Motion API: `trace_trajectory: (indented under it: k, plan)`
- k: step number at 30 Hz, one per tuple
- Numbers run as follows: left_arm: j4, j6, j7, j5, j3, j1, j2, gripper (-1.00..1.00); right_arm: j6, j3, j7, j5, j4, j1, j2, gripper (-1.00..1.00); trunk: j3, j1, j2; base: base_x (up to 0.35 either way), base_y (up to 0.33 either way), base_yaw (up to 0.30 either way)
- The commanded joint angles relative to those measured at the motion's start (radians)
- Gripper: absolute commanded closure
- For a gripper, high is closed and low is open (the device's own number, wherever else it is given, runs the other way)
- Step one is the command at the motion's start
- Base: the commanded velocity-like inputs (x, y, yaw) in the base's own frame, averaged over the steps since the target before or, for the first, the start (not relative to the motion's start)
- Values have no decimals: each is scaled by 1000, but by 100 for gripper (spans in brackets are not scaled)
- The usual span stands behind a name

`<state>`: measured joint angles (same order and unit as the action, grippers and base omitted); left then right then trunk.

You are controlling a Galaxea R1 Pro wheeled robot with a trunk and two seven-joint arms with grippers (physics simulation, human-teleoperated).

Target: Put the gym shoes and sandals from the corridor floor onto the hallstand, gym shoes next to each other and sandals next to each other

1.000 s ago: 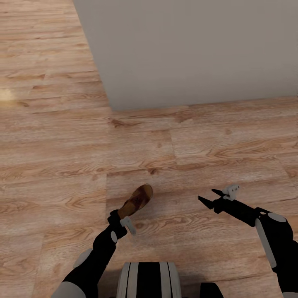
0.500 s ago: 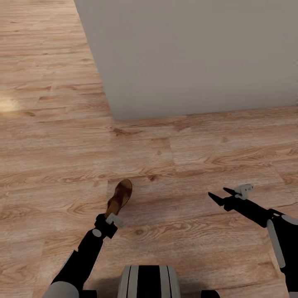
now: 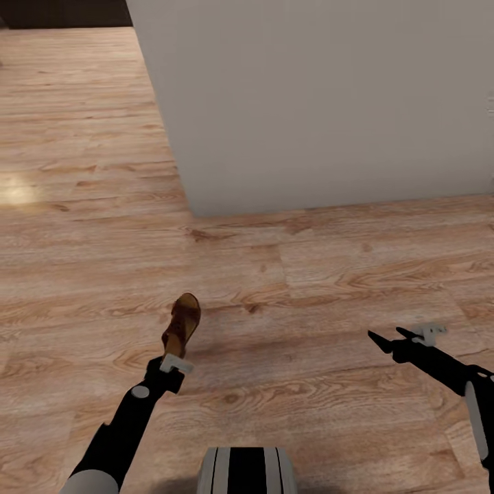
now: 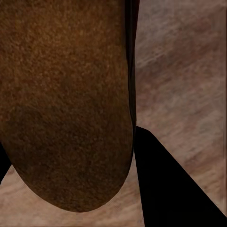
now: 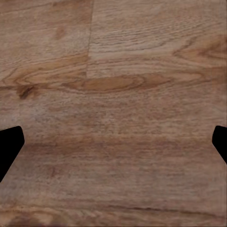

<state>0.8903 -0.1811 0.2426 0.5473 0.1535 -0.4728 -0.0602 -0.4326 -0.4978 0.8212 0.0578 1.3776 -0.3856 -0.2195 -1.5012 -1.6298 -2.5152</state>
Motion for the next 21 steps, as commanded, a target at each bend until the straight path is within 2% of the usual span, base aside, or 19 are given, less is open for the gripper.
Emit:
trace_trajectory:
  k: [1, 3, 6, 10, 13, 15, 18, 19, 21]
  plan:
    - [-16, 28, 9, -3, 16, 0, -1, 100, 10, -12, 7, 14, -28, 2, 1, -100, 5, 1, 0, 0, 0, 0]
    - [-35, 59, 6, -15, 30, 3, 0, 100, 33, -21, 6, 20, -62, 5, 1, -100, 16, 1, 0, 0, 0, 0]
    - [-66, 111, -10, -39, 71, 16, 0, 100, 104, -52, 6, 28, -141, 8, 0, -100, 32, 3, 1, 0, 0, 0]
    - [-96, 189, -30, -72, 150, 40, -2, 100, 239, -129, 6, 35, -267, 10, 0, -100, 54, 5, 2, 0, 0, 0]
    - [-122, 252, -36, -84, 186, 49, -3, 100, 319, -174, 6, 49, -347, 11, -1, -100, 70, 6, 3, 0, 0, 0]
    - [-146, 295, -43, -89, 203, 54, -4, 100, 370, -205, 4, 69, -396, 12, 0, -100, 81, 7, 3, 0, 0, 0]
    - [-185, 342, -80, -95, 217, 75, -5, 100, 458, -260, -35, 120, -479, 14, 1, -100, 97, 8, 4, 0, 0, 0]
    - [-185, 342, -80, -95, 217, 75, -5, 100, 458, -260, -35, 120, -479, 14, 1, -100, 103, 9, 4, 0, 0, 0]
    - [-210, 395, -140, -113, 221, 111, -9, 100, 581, -289, -108, 159, -589, 23, 1, -100, 114, 10, 5, 0, 0, 0]
